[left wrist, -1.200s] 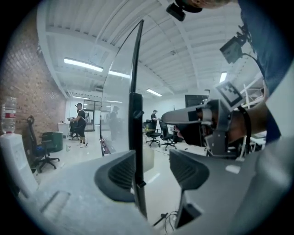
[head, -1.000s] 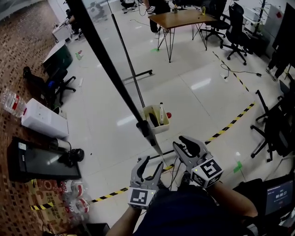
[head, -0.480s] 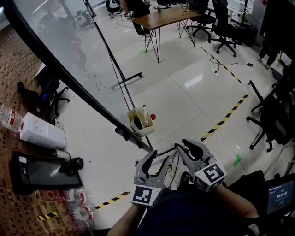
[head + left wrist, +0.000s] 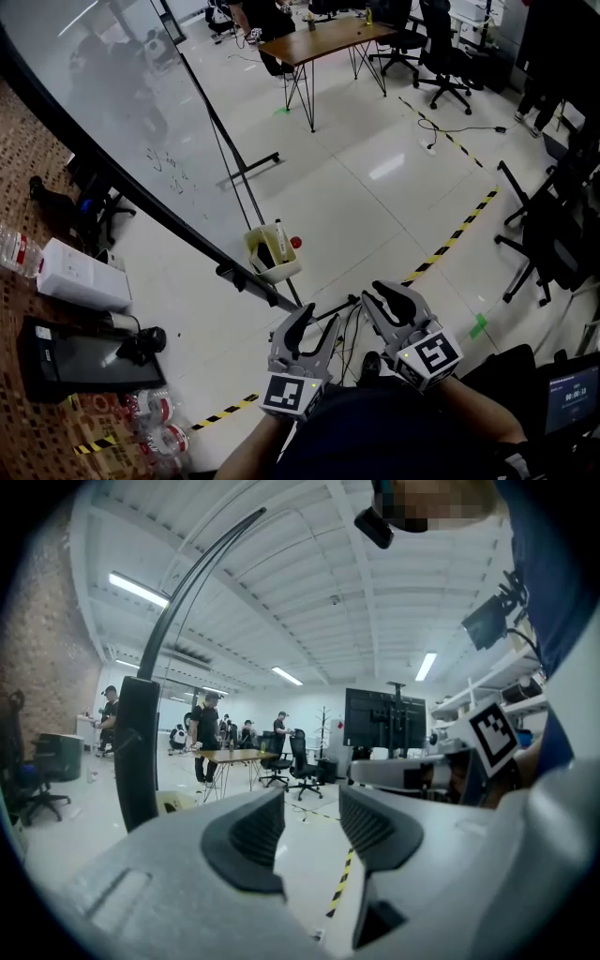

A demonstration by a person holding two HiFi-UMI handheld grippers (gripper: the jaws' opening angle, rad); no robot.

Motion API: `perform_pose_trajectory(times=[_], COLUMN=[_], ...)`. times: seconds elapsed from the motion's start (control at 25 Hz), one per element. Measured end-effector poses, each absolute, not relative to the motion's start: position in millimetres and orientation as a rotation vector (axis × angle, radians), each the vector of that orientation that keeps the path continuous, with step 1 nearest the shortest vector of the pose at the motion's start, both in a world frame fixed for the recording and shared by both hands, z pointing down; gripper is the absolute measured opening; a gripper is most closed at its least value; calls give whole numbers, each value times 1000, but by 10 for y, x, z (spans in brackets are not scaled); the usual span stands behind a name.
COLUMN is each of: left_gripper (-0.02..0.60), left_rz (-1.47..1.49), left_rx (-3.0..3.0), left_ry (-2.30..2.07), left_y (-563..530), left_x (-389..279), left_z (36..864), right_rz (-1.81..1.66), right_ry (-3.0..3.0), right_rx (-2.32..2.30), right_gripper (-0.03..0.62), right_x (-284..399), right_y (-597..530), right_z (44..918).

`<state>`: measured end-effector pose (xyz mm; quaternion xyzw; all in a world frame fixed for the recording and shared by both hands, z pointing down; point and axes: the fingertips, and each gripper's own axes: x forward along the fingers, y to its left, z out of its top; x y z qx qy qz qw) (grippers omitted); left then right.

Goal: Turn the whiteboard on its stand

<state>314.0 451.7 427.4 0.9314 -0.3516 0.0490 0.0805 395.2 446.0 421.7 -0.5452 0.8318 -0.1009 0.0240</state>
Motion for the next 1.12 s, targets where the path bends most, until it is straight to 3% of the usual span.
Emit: perform_pose_trajectory(times=[1.12], left_gripper=[184], left_rz=[160], left_rx=[2746], left_ry=[-1089], left_y=[4485], left_x=[3245], left_z=[4355], right_rz=[-296], right_ry=[2587], right_rx=[-1649], right_gripper=[86], right_x=[4078], right_y=[4421], right_z=[4150])
